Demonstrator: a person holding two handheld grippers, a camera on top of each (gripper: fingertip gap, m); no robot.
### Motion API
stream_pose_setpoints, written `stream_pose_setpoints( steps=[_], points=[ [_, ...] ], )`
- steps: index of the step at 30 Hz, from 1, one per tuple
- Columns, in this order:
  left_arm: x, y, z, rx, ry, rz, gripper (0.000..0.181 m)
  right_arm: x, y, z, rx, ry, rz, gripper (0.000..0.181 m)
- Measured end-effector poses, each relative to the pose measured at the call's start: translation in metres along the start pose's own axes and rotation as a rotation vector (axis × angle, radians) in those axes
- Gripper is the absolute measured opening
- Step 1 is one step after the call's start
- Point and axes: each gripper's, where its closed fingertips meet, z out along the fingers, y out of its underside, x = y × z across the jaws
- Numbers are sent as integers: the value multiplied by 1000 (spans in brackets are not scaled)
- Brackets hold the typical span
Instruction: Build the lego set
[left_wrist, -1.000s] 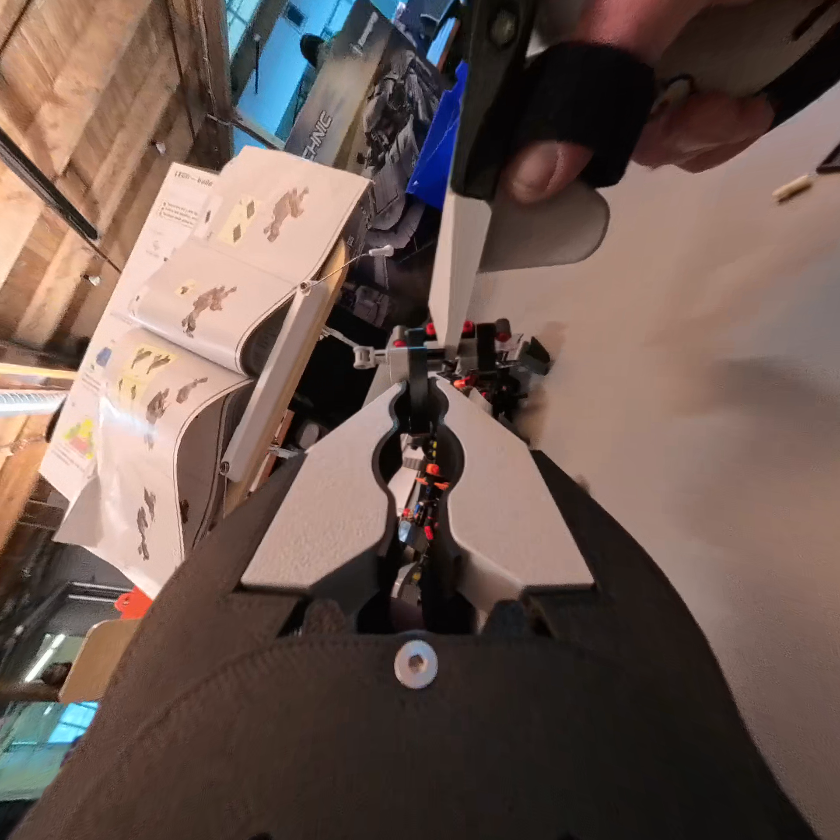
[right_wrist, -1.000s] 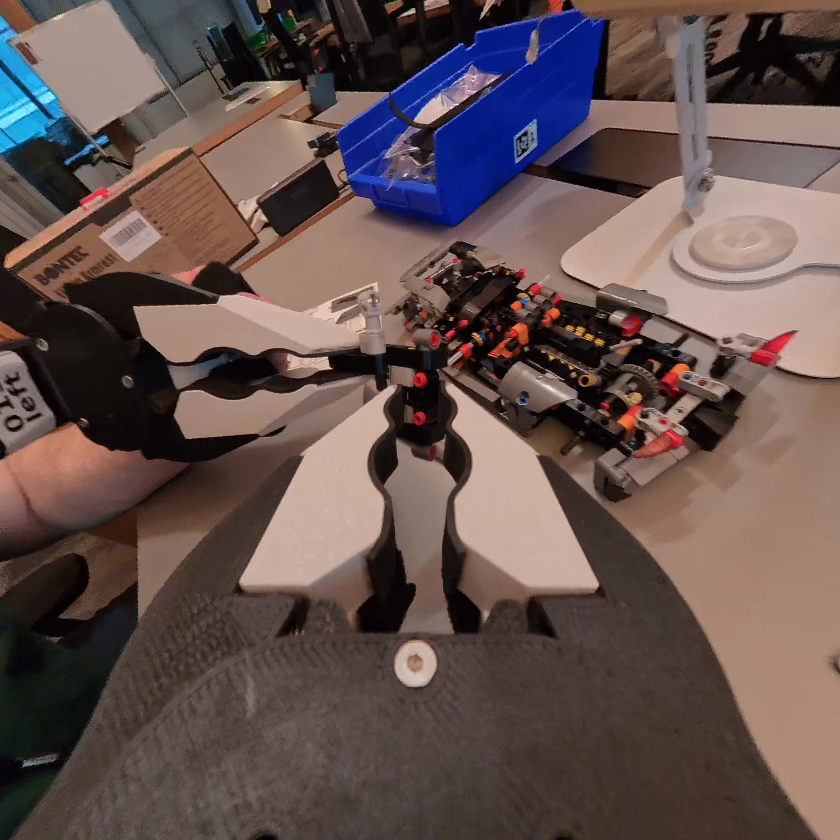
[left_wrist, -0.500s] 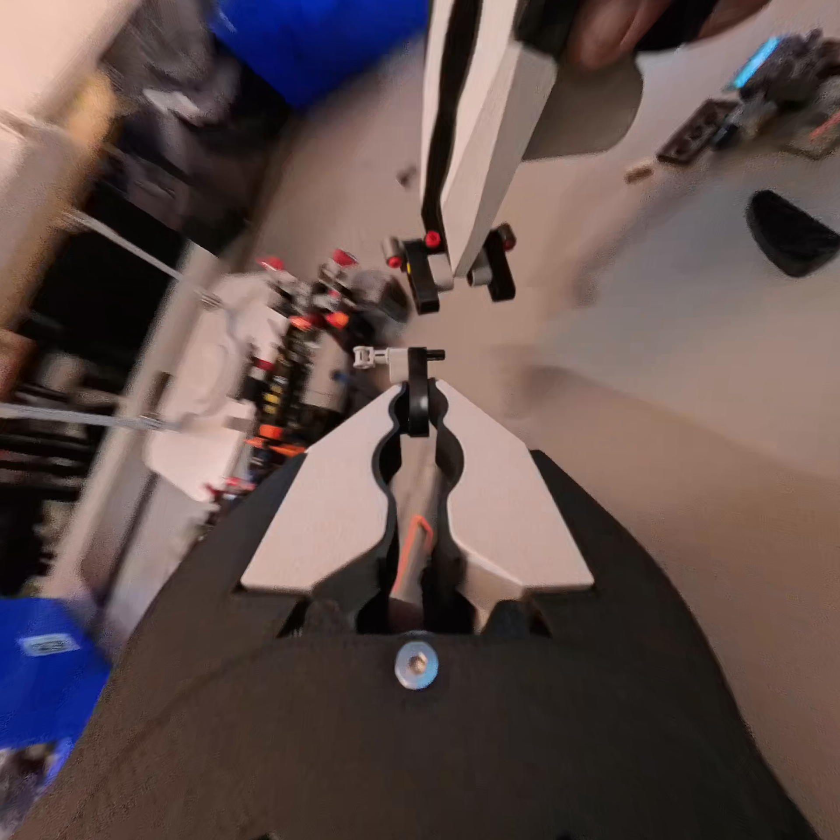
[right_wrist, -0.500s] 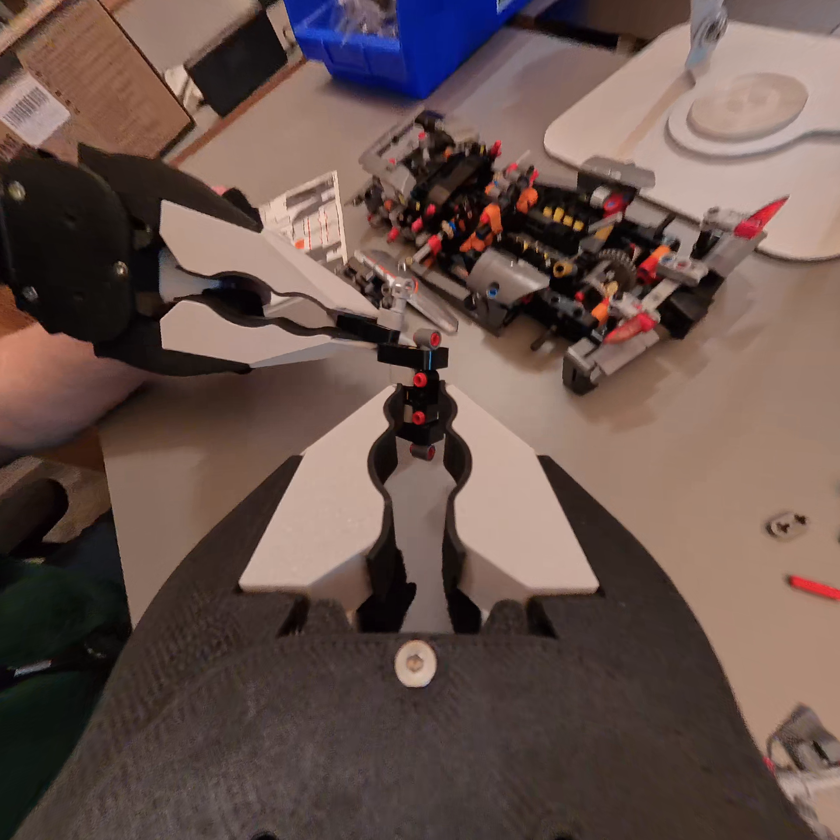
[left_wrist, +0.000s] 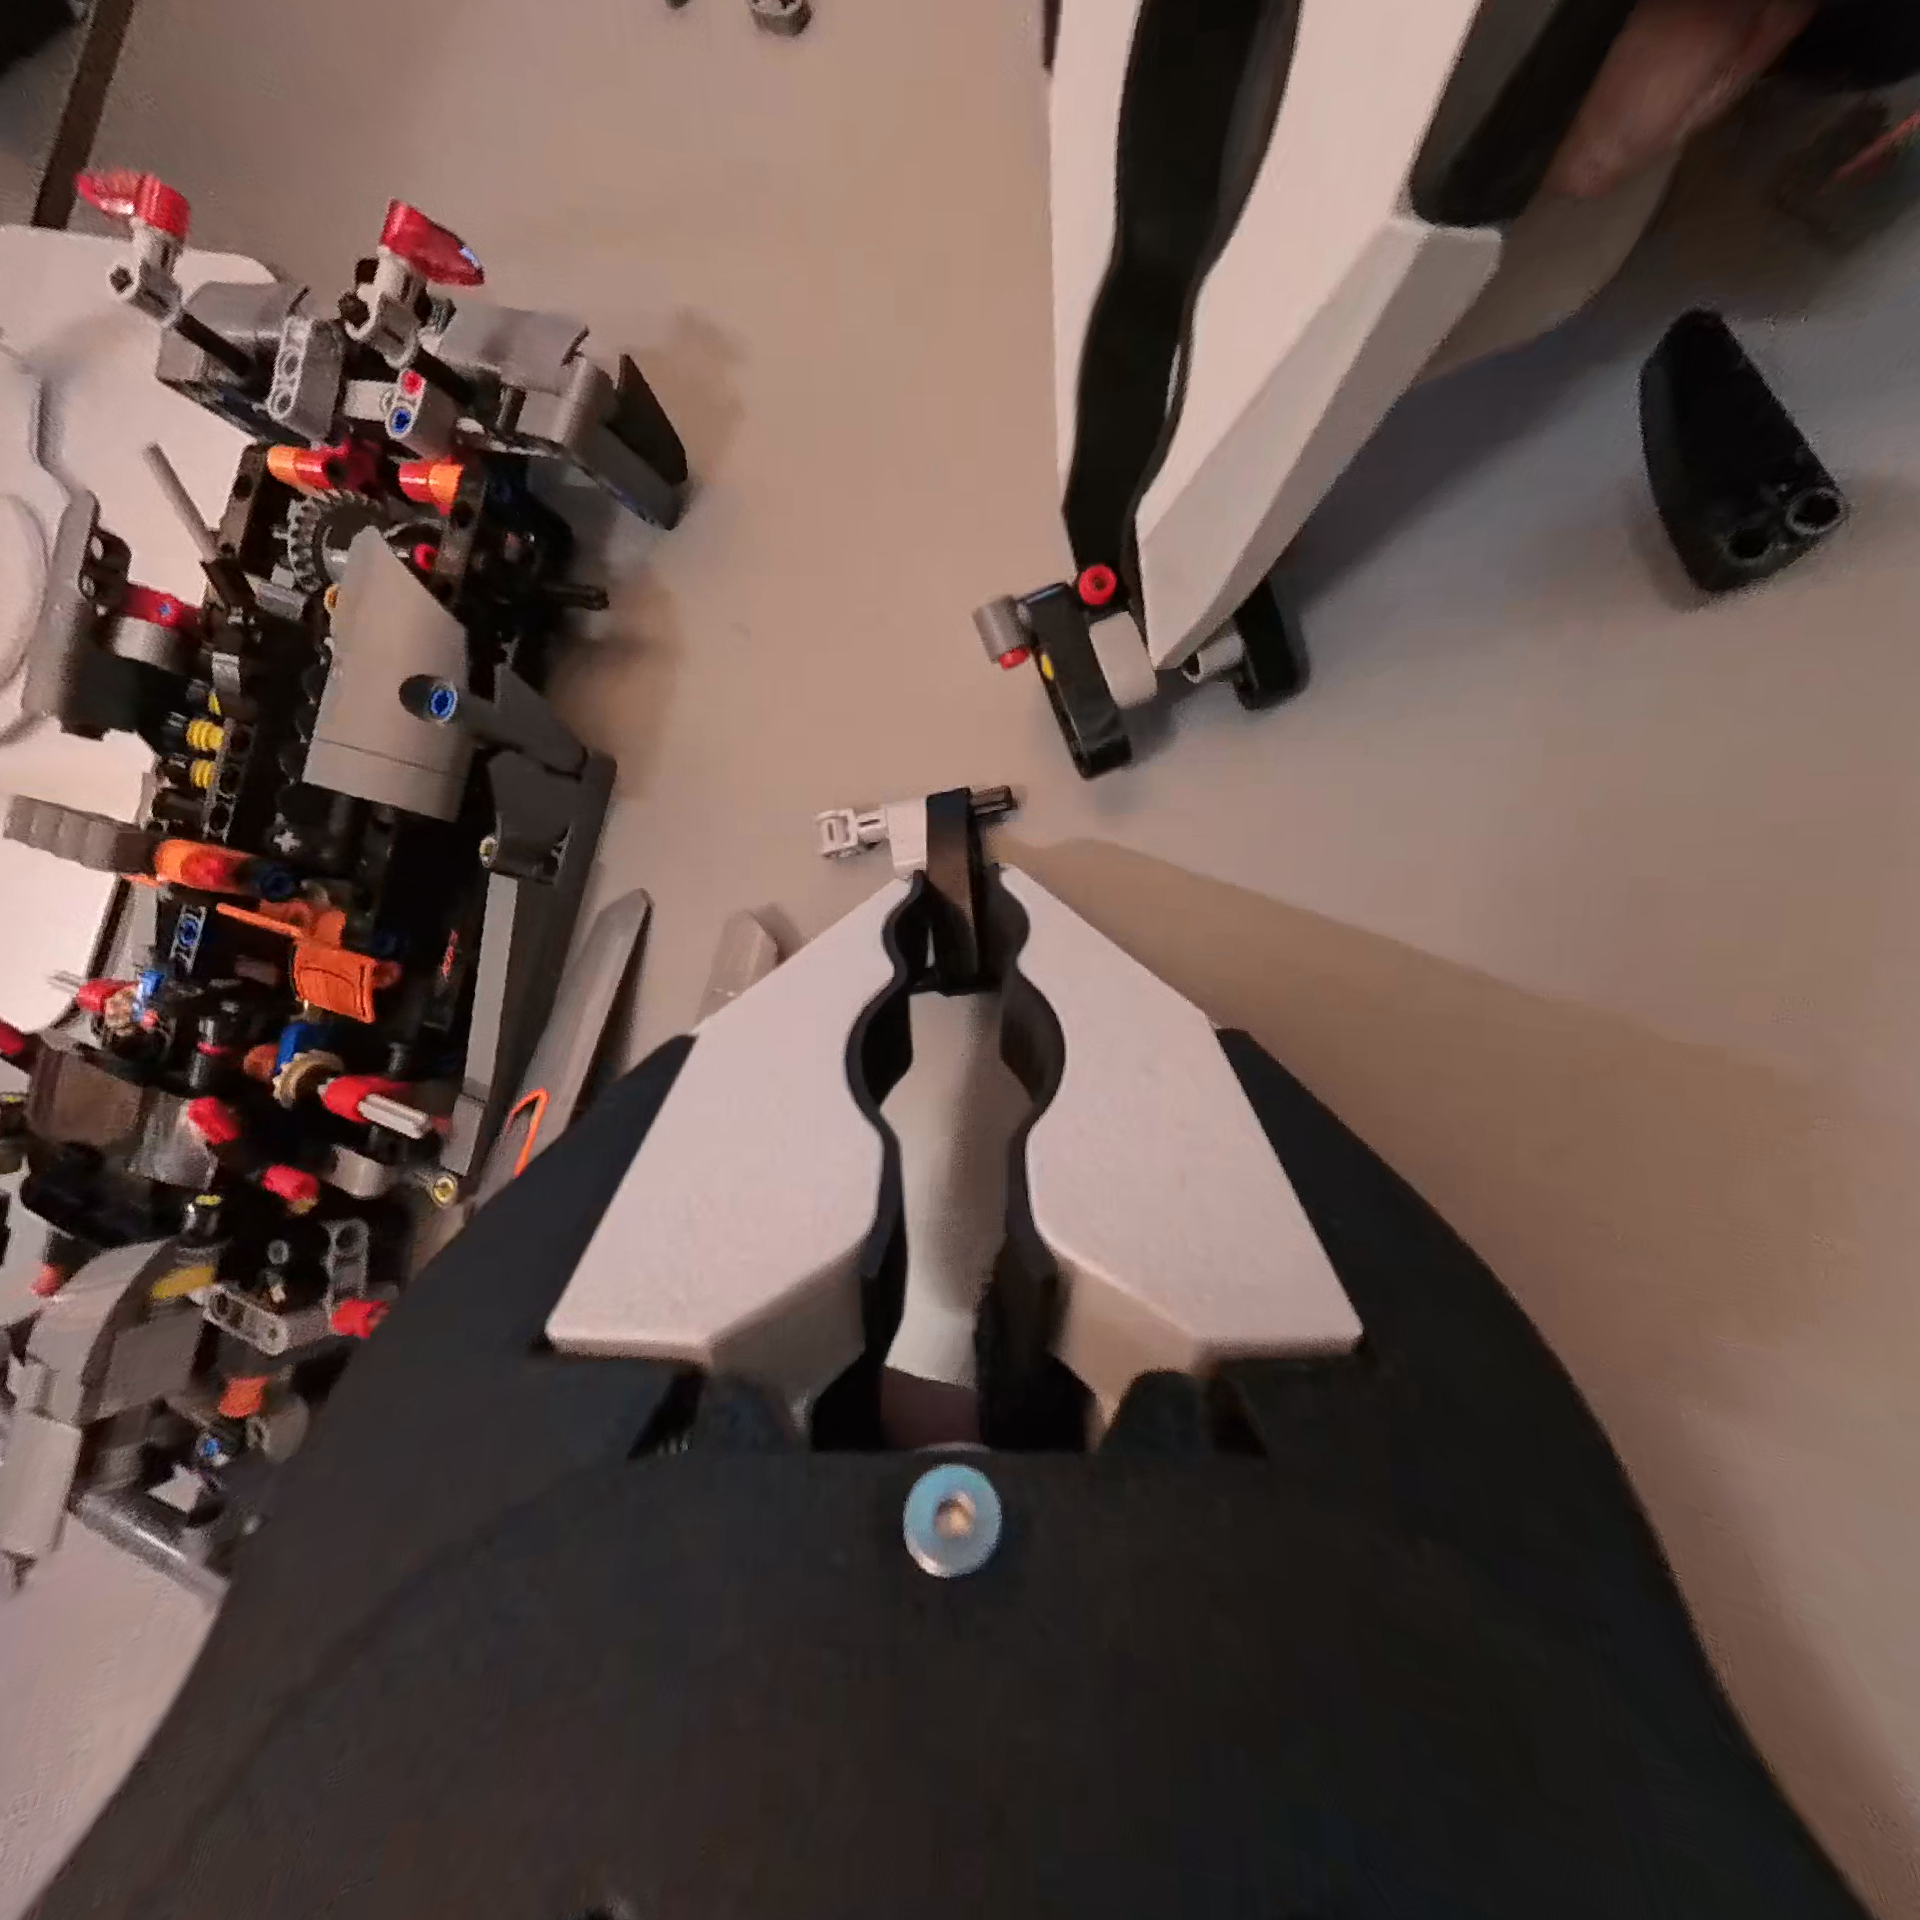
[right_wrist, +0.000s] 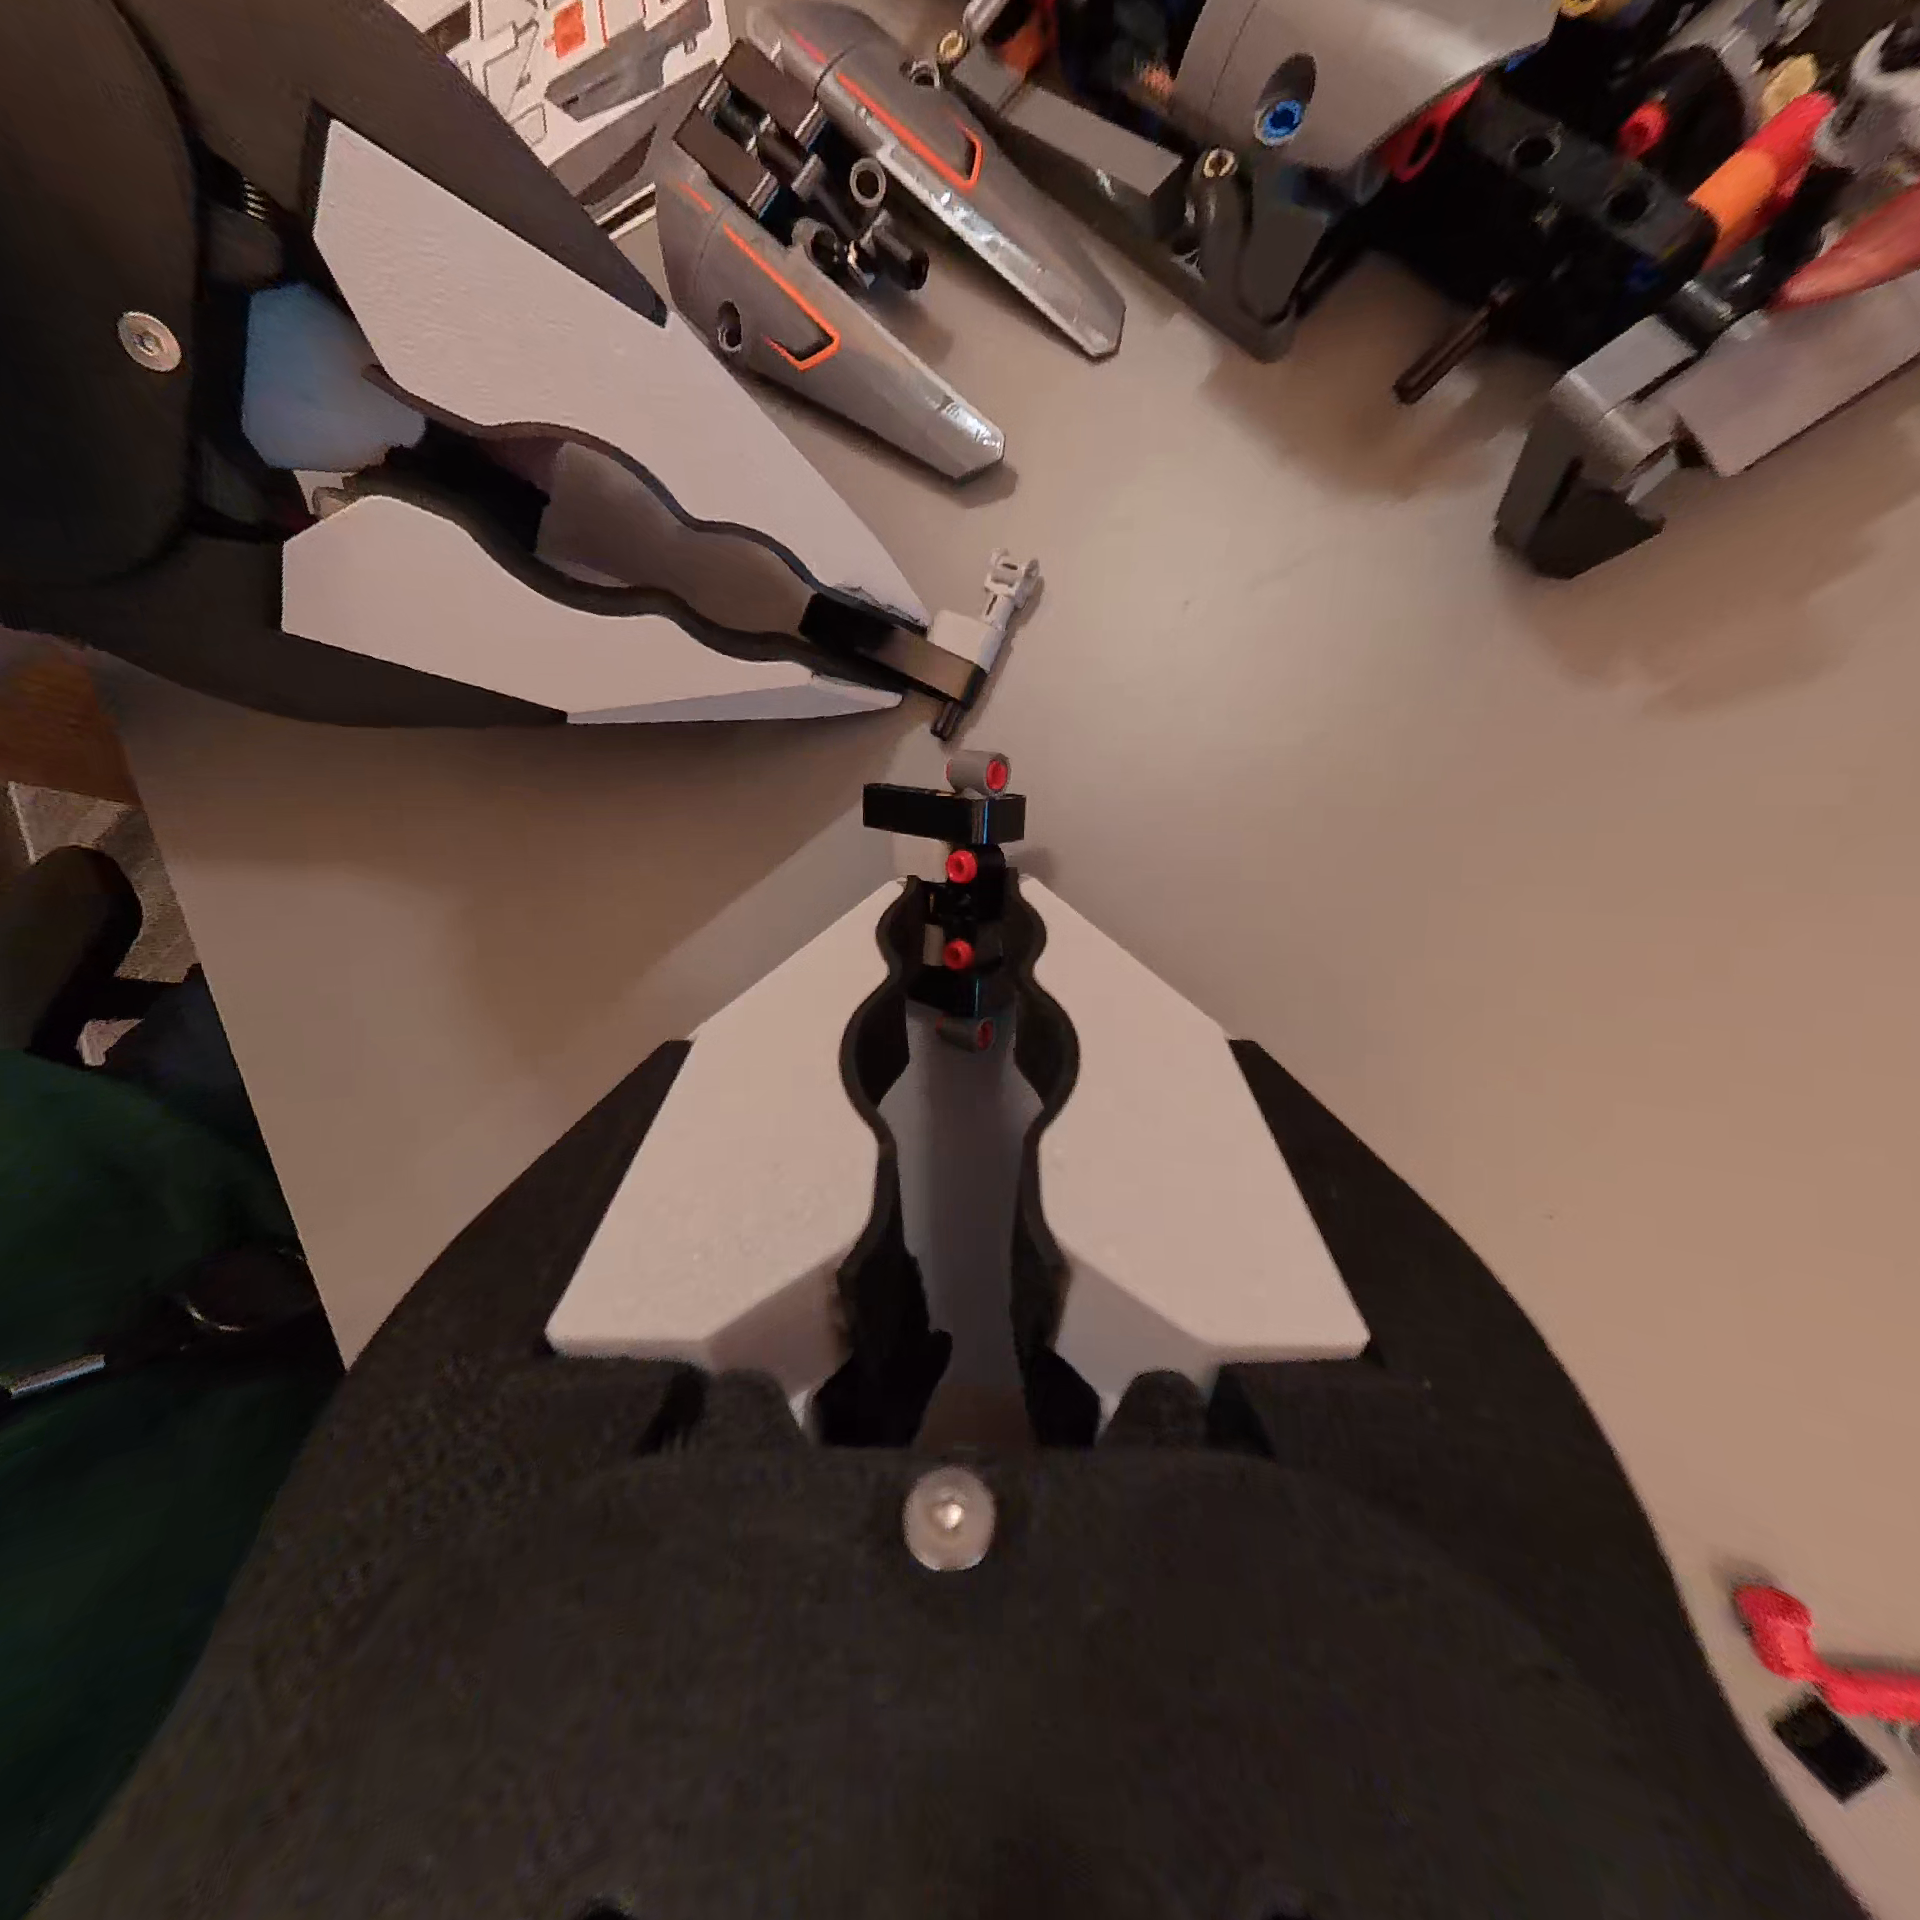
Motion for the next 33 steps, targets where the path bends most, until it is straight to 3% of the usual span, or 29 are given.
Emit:
stream_pose_setpoints(
  steps=[1,5,9,16,22,33],
  points=[
    [0,0,0,-1,-3,-21,8,0,0,0,-1,-2,4,12],
    [0,-3,-3,20,-11,-68,34,2,-1,1,-12,17,4,12],
    [8,-7,-2,42,9,-106,38,6,-1,5,-23,29,4,14],
    [5,-9,-2,45,0,-138,41,7,-2,1,-14,56,-47,23],
    [6,-9,1,32,-4,-159,41,4,-2,3,-6,63,-80,12],
    [7,-11,3,21,-41,-217,38,10,-11,8,36,136,-39,12]
  ],
)
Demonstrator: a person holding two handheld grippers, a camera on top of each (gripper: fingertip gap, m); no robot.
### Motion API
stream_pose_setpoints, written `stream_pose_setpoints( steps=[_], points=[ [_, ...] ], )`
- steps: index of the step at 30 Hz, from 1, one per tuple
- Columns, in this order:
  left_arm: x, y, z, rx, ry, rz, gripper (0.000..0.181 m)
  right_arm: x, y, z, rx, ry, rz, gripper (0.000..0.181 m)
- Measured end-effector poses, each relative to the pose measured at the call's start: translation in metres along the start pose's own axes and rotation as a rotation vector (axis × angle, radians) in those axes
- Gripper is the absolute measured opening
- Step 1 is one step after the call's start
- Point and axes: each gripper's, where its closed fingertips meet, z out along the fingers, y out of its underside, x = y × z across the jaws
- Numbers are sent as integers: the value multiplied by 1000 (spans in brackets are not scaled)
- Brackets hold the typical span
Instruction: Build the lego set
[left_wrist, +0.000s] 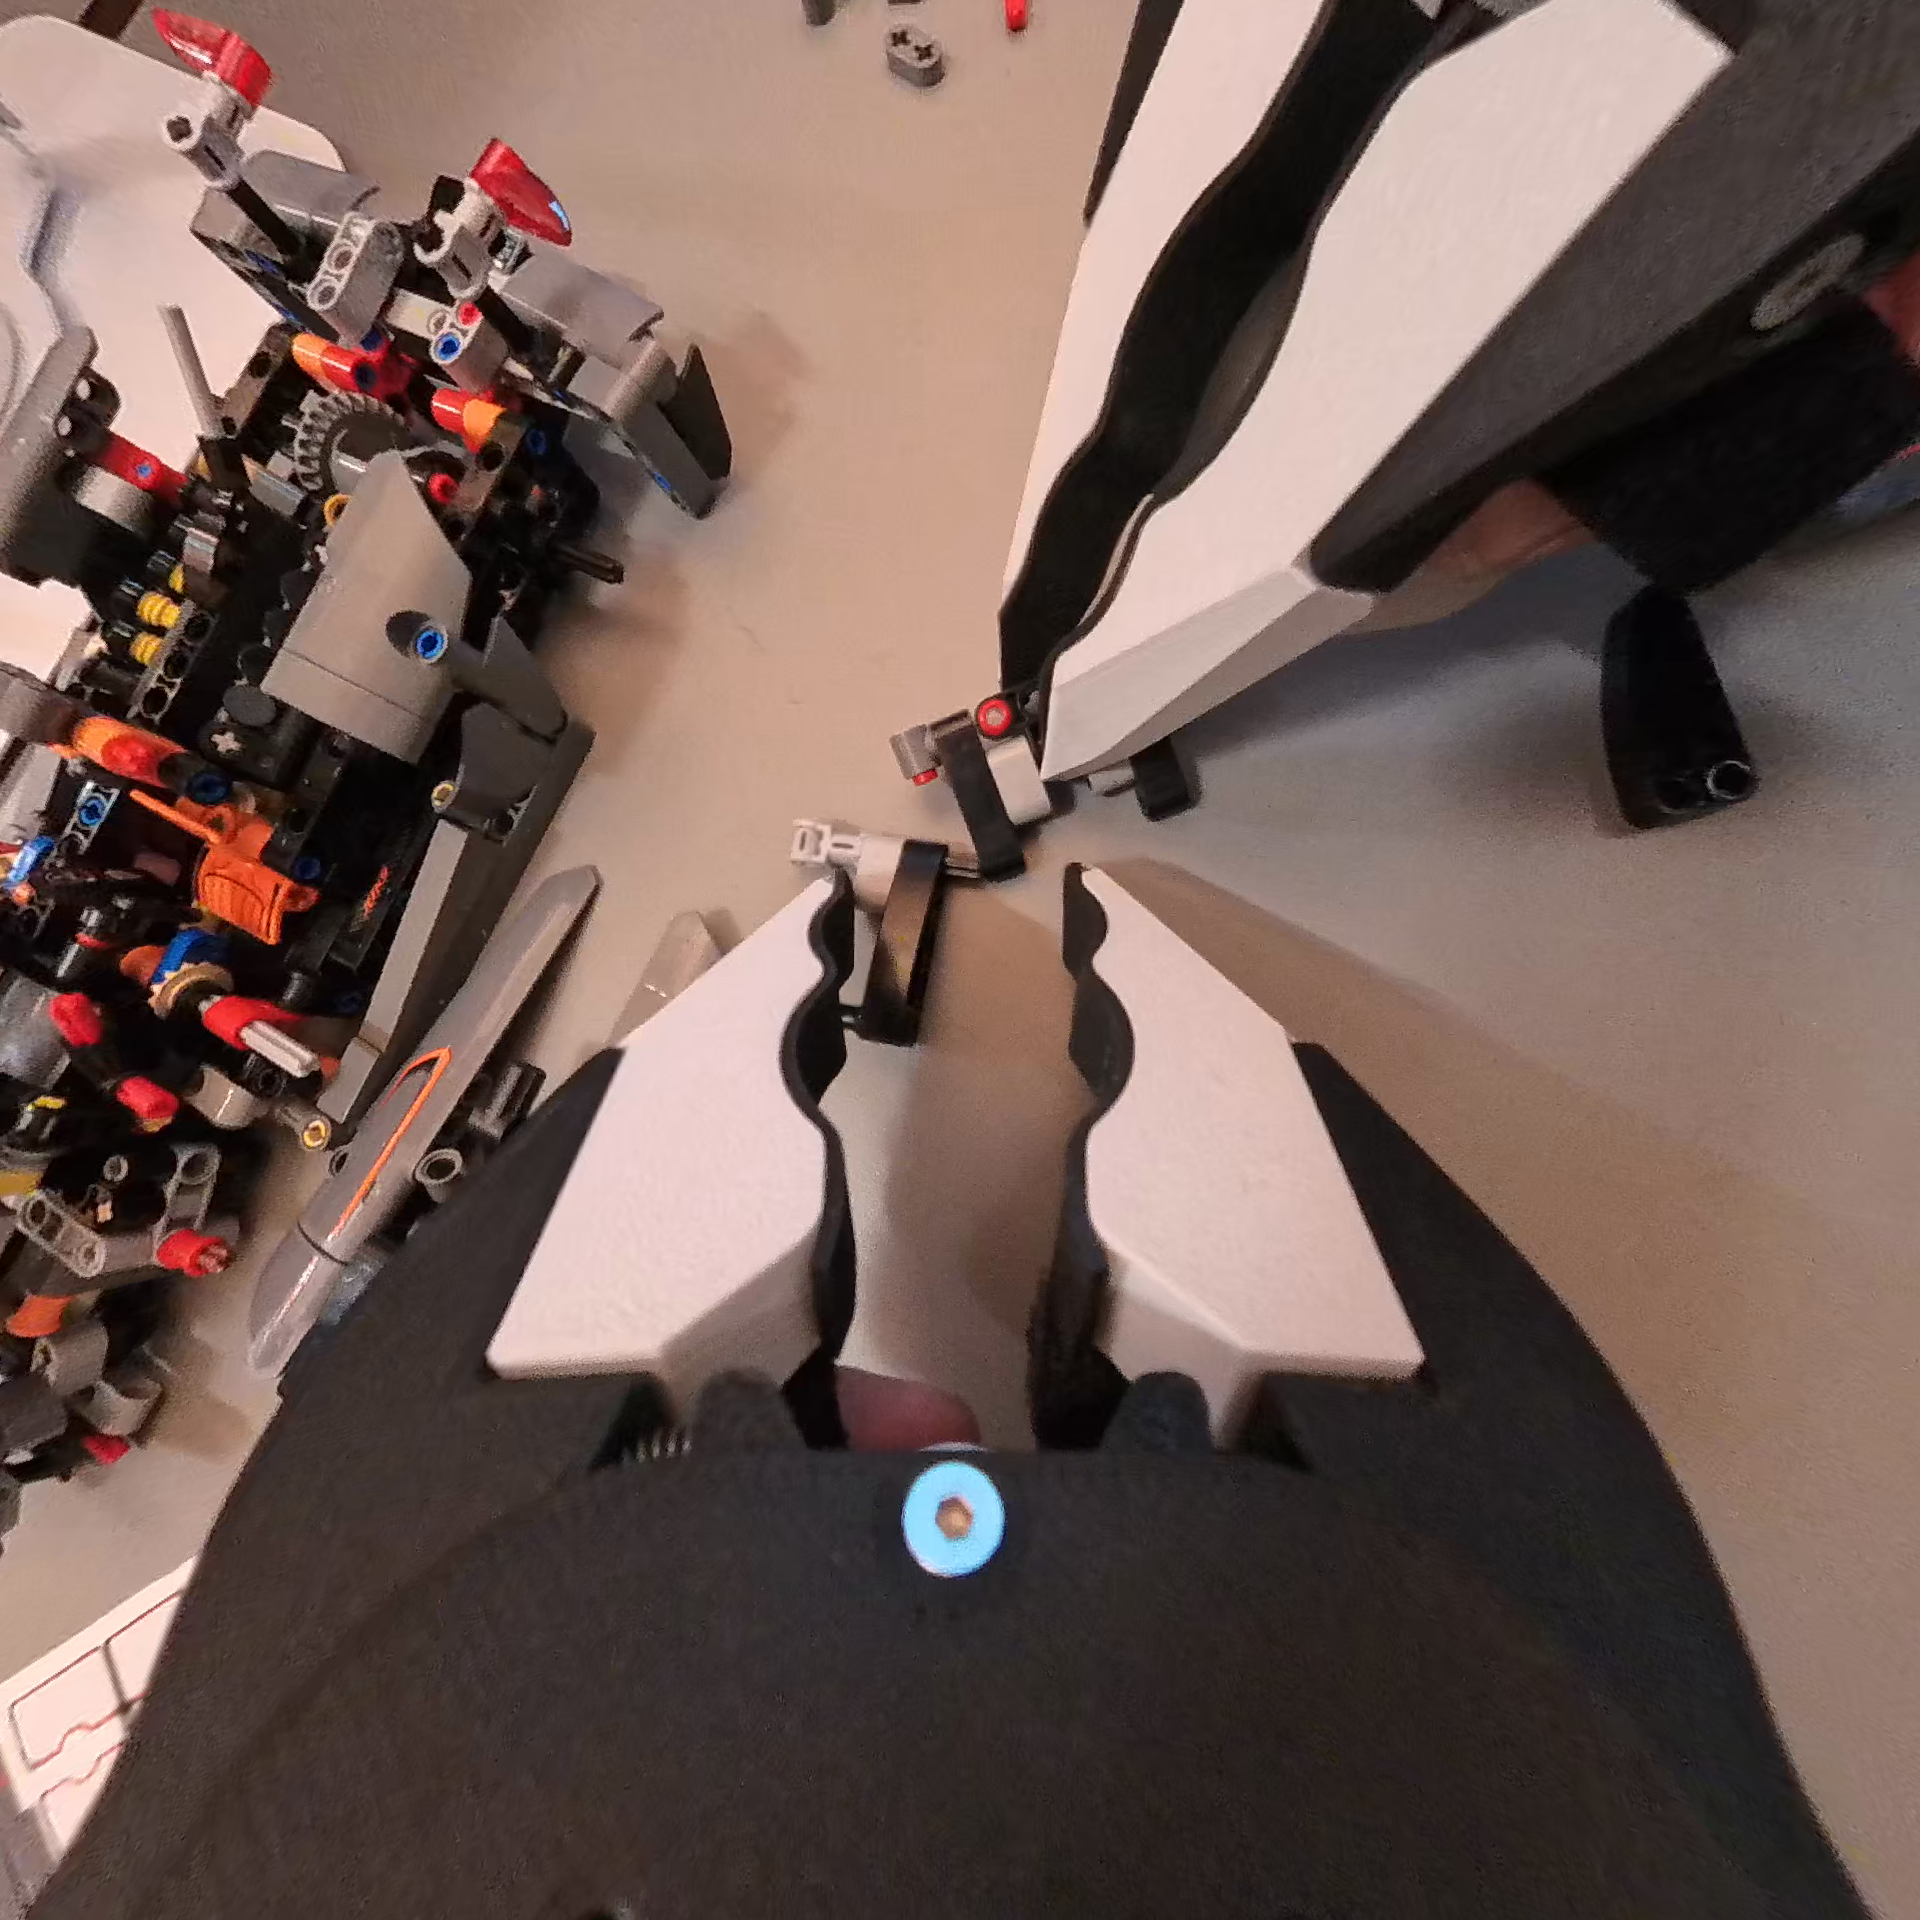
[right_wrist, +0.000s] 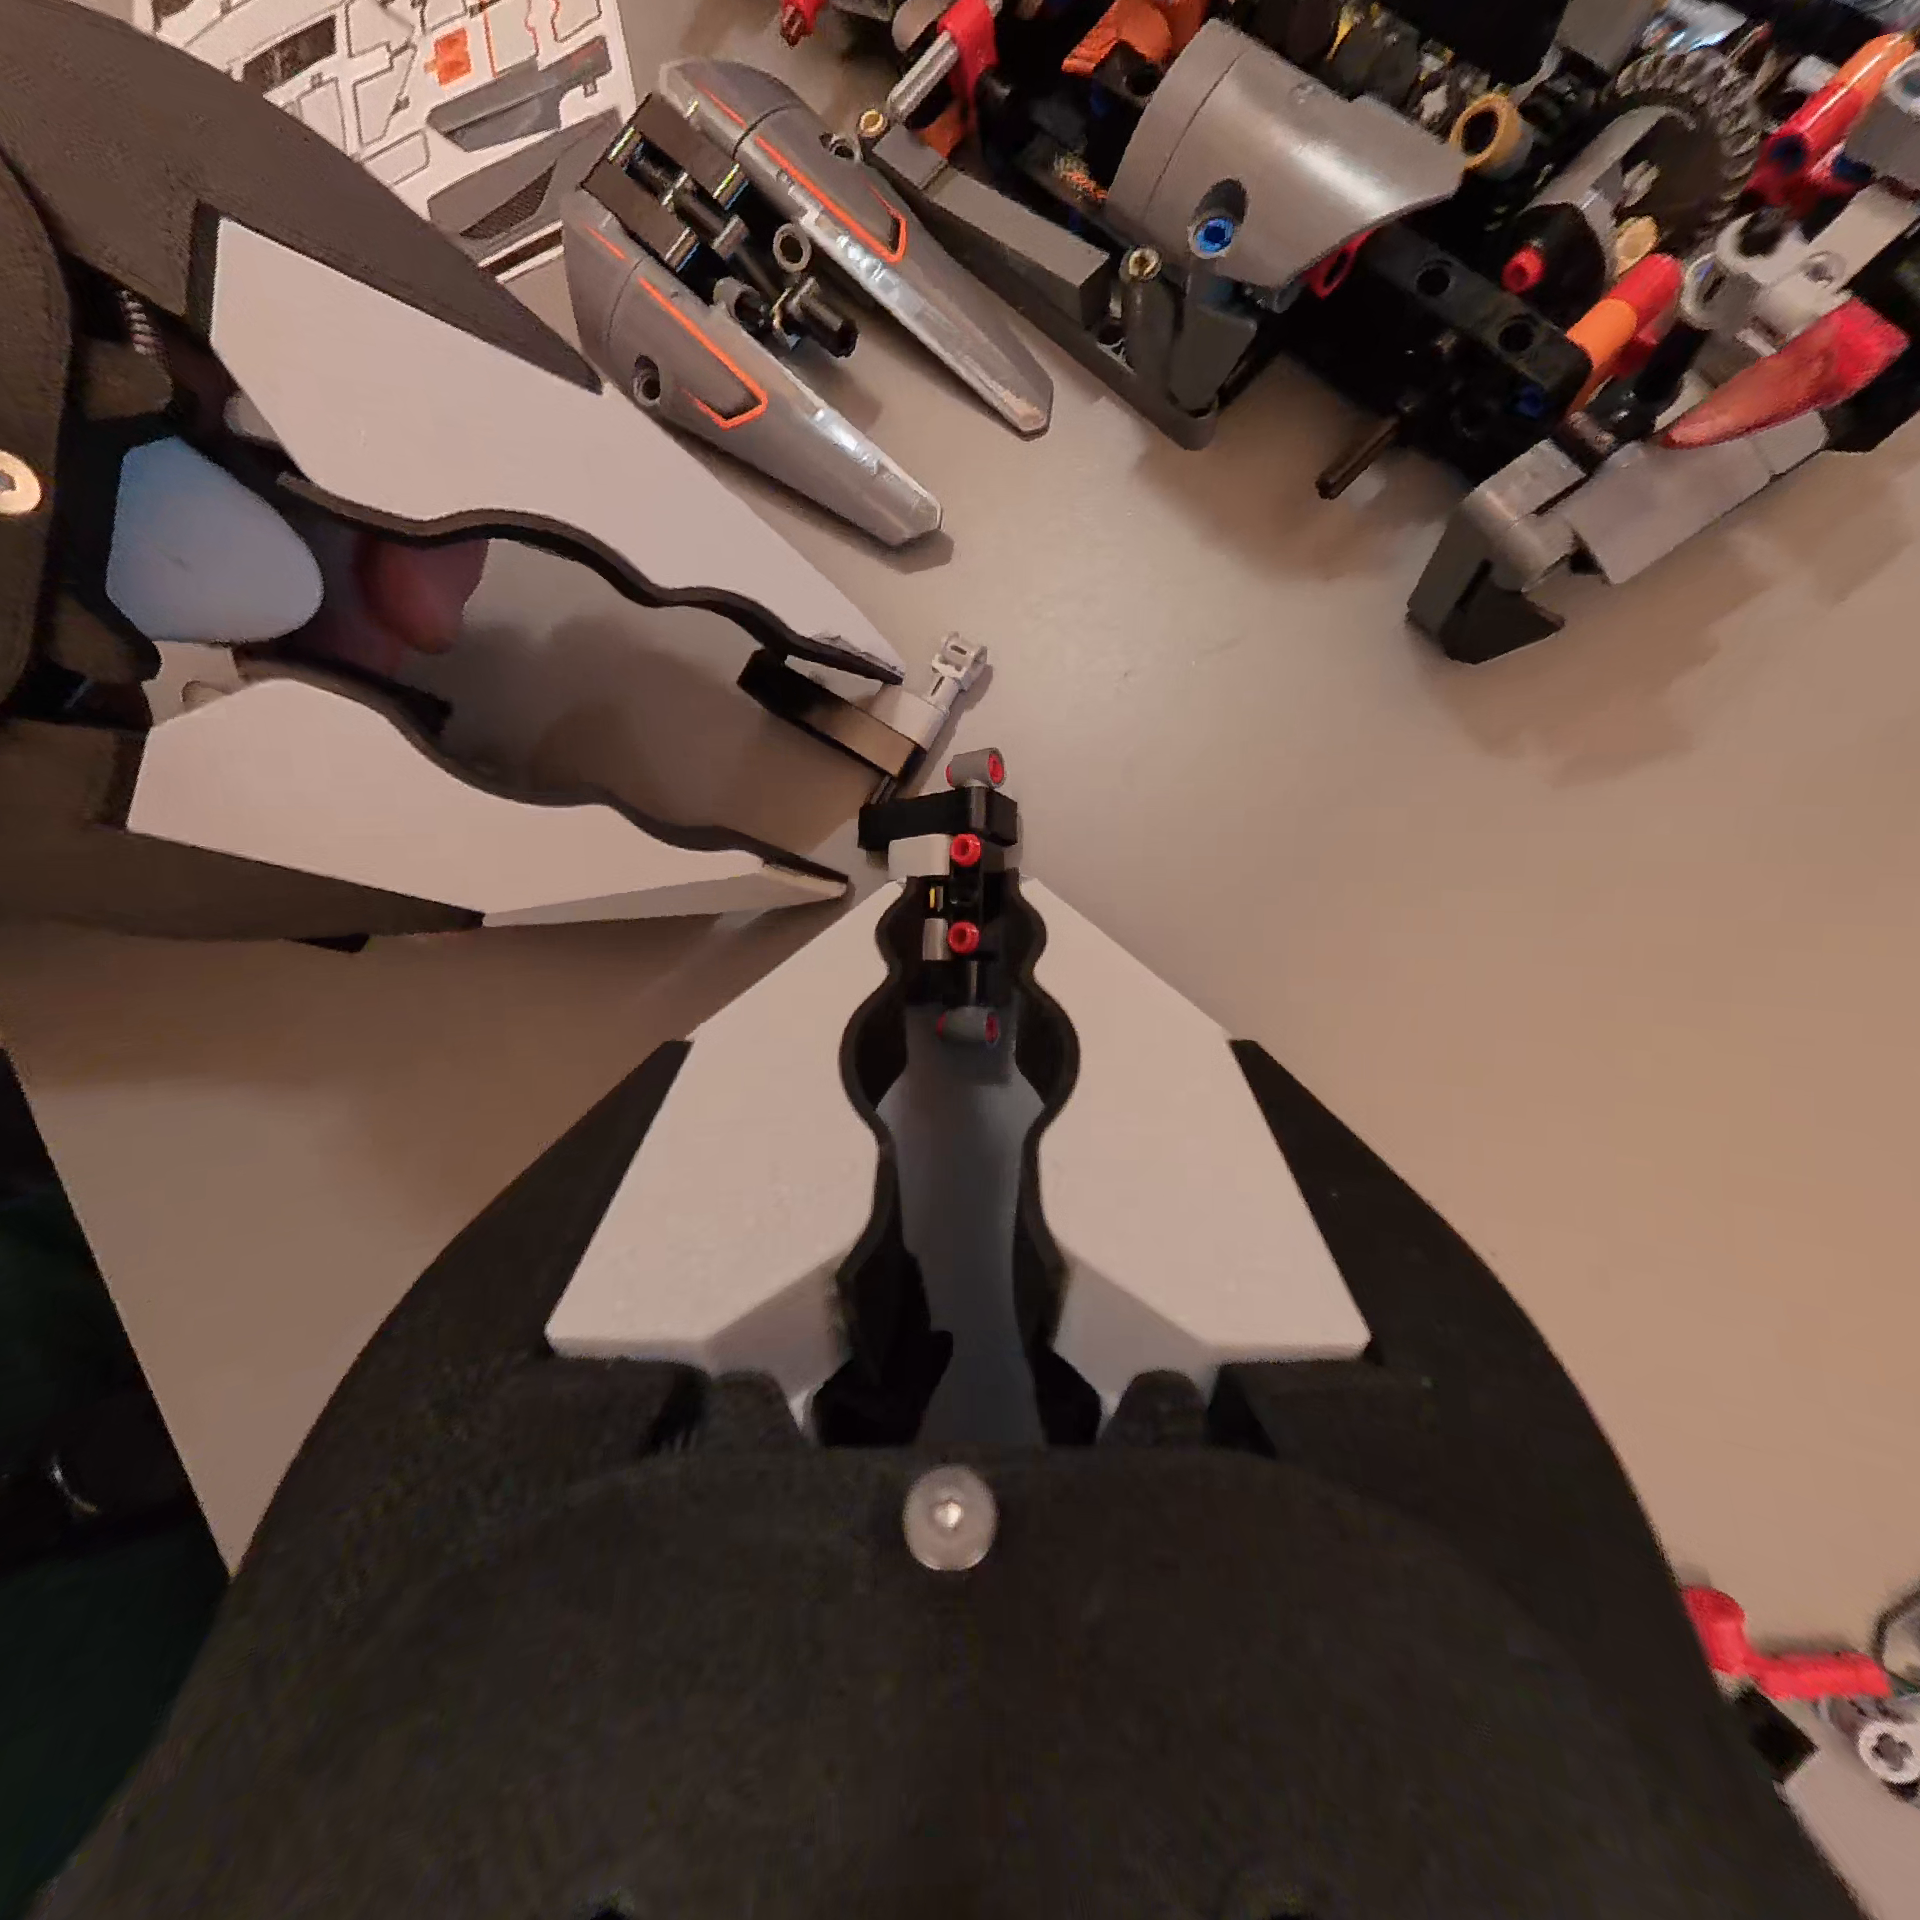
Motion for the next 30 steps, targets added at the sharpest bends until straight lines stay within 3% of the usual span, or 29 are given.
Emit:
stream_pose_setpoints(
  steps=[12,22,30],
  points=[
    [-4,5,-4,-5,-60,-70,42,1,-1,1,32,-19,46,12],
    [0,4,-2,-7,-94,-79,22,3,-2,1,45,-9,58,12],
    [-1,5,-2,8,-109,-80,16,12,-3,-3,39,-9,58,12]
  ],
)
